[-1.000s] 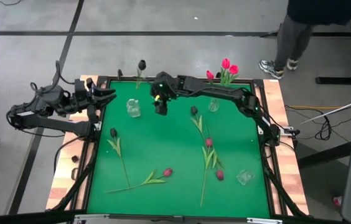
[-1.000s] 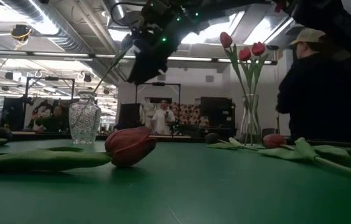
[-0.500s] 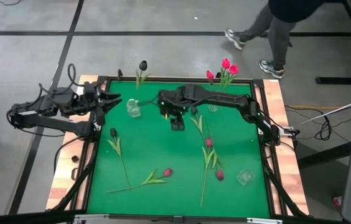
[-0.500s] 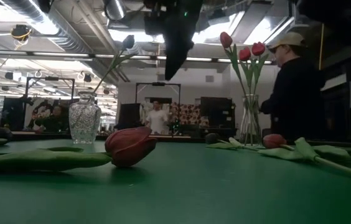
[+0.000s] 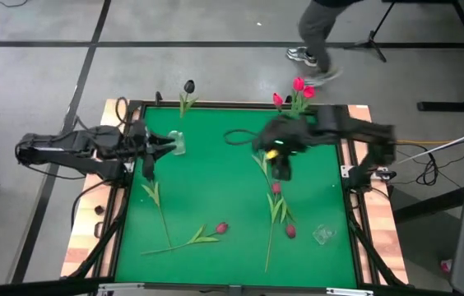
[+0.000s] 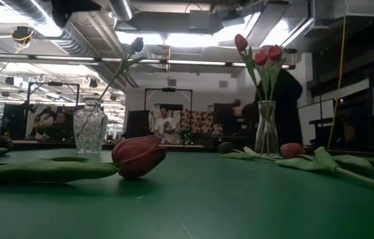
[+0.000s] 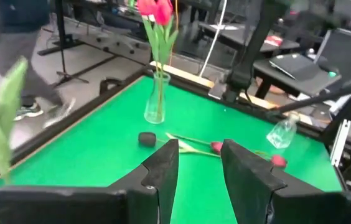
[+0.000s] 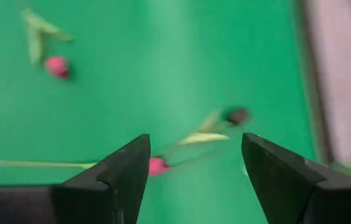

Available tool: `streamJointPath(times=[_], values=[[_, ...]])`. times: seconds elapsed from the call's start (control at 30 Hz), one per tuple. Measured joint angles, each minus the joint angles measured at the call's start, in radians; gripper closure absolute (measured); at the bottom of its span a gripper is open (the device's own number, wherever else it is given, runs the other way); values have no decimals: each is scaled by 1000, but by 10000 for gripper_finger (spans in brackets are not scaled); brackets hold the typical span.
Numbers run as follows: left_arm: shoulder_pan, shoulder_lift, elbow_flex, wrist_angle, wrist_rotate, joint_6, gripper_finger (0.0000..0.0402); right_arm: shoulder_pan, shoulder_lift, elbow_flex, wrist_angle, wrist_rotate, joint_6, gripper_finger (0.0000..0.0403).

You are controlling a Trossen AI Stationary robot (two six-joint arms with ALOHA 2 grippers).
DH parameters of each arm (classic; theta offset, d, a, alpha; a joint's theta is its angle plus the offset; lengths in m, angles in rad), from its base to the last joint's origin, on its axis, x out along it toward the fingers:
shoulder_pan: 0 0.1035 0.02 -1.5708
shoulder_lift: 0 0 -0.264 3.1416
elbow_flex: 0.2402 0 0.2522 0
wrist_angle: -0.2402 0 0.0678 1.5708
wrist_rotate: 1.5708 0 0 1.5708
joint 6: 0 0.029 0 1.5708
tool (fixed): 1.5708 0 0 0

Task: Sort flowers into vase by color
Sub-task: Put the right black flower into the top left transparent vase

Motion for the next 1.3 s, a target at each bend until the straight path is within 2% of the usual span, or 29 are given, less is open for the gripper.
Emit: streamJointPath(times=[0.1,0.2,0.4,0.5,0.6,0.7,0.9,1.0,1.13,1.3], values=[[-8,0,-58,51,-31,1,282,73,-131,-81,1,181,127,151],[-7,0,-84,56,-124,1,282,157,-249,-175,-3,327,281,151],[-6,0,-88,34,-253,9,282,296,-398,-371,0,514,513,151],[-5,19,-94,-11,-372,8,282,332,-432,-471,19,573,567,151],[4,42,-126,19,-394,1,282,340,-443,-588,127,608,565,151],[9,66,-155,83,-338,-24,282,339,-451,-724,267,627,533,151],[-4,82,-161,134,-220,-72,282,339,-497,-1029,633,577,540,151],[-24,68,-161,161,-205,-71,282,302,-507,-1149,758,604,631,151],[-44,52,-161,163,-205,-75,282,207,-485,-1262,852,615,837,151],[-58,50,-161,160,-205,-77,282,101,-397,-1305,930,559,873,151]])
